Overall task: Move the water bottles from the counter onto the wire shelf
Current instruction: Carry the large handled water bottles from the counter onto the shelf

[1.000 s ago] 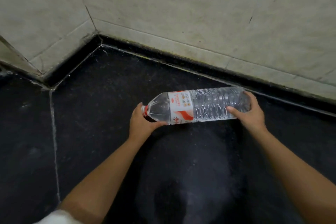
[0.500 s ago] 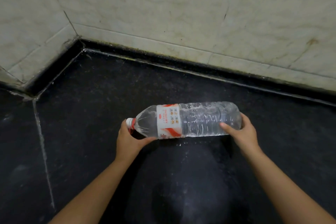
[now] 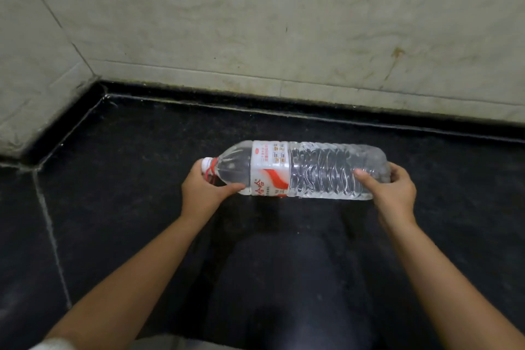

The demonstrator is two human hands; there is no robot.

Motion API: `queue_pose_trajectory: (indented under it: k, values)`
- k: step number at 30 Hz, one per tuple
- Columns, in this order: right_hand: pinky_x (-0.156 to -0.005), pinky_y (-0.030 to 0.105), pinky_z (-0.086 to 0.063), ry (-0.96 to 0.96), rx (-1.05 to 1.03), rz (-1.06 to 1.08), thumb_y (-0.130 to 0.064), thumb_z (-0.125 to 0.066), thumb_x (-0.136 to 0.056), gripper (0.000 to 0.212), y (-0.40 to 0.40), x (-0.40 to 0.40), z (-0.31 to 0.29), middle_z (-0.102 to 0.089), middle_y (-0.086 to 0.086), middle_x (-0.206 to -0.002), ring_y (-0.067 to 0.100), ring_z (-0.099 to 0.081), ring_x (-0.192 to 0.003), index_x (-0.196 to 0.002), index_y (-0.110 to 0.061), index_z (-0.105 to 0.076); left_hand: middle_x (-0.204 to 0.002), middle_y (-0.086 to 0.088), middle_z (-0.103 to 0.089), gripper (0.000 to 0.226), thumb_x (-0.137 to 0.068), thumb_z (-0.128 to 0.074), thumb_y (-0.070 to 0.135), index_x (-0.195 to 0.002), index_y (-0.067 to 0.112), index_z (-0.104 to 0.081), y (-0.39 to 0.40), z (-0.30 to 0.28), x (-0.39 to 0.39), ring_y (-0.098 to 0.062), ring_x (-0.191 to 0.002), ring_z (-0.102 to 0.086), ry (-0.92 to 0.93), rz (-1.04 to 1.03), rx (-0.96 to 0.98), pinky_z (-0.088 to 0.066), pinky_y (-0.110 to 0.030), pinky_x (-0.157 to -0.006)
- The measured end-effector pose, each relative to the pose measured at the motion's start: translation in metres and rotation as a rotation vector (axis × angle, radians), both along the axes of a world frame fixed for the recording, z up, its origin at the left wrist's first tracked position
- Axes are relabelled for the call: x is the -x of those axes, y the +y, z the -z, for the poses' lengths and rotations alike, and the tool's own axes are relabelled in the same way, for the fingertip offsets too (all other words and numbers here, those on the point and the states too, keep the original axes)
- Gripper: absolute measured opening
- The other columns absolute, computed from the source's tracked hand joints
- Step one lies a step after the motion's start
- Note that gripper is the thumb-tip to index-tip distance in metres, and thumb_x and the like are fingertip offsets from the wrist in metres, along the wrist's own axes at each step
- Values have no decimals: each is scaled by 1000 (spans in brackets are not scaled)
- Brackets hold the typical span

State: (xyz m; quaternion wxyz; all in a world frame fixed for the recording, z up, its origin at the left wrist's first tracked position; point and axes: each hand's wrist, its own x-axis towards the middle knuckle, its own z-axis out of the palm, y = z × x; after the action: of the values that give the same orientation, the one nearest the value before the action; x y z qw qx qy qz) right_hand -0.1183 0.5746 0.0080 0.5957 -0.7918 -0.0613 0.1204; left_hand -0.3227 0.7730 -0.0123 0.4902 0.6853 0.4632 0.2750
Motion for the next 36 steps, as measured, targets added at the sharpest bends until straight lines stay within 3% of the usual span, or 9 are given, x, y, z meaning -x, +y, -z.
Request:
queue_pose_trajectory:
  k: [3,8,13,15,20,24,27,31,36]
  values:
    - [-77,26,-42,-74,-41,92,-12,-78,-69,52,-52,-15,-26,-59,4,-102,15,-57,-89,-115,-7,-54,-85,15,-56,57,-55,-85,5,-96,22,-50,-35,-24,-31,-12,-90,-58,-69,71,-21,-45,-24,-82]
    - [-77,25,-41,-203,-93,251,-13,-79,-68,53,-171,-32,-71,-58,2,-100,14,-56,-88,-115,-7,-54,-95,2,-61,58,-54,-86,5,-97,20,-50,-127,-63,-86,-15,-92,-59,-180,233,-90,-47,-26,-83]
    - [-79,25,-40,-327,-108,375,-15,-79,-69,56,-325,-38,-106,-57,2,-103,14,-55,-93,-117,-5,-53,-88,13,-58,54,-55,-85,2,-89,27,-50,-263,-94,-129,-10,-89,-58,-324,381,-85,-46,-23,-82]
    - [-78,26,-40,-387,-96,430,-17,-79,-69,55,-391,-39,-122,-58,3,-102,15,-55,-92,-116,-5,-54,-89,13,-60,55,-54,-85,2,-83,34,-50,-322,-105,-147,-9,-87,-60,-388,437,-88,-47,-21,-79]
    - [-79,30,-43,-479,-75,557,-22,-81,-66,56,-531,-49,-151,-59,6,-101,18,-56,-92,-113,-6,-56,-87,12,-63,54,-52,-84,-2,-81,31,-53,-446,-132,-189,-6,-82,-61,-503,563,-65,-49,-20,-78]
    - [-79,28,-40,-554,-80,655,-19,-80,-68,54,-613,-56,-173,-58,5,-100,16,-54,-91,-114,-3,-55,-83,12,-63,51,-51,-85,-1,-78,29,-53,-520,-160,-226,0,-76,-59,-544,669,-104,-50,-15,-72]
    - [-79,29,-40,-593,-103,719,-18,-79,-69,53,-662,-71,-181,-57,6,-99,15,-53,-91,-113,-1,-55,-86,13,-62,53,-52,-85,3,-81,31,-52,-565,-176,-260,-2,-80,-60,-576,737,-128,-51,-21,-78]
    - [-85,39,-46,-625,-98,799,-23,-81,-67,55,-723,-108,-184,-62,14,-106,17,-55,-92,-111,-2,-56,-87,12,-60,54,-52,-86,6,-89,27,-52,-619,-189,-313,-7,-83,-60,-619,789,-170,-49,-21,-78]
    - [-84,36,-47,-717,-73,807,-26,-82,-64,58,-791,-185,-199,-64,14,-106,24,-61,-94,-111,-1,-58,-88,11,-61,56,-50,-87,12,-86,33,-50,-680,-189,-402,-12,-87,-61,-657,790,-184,-49,-29,-83]
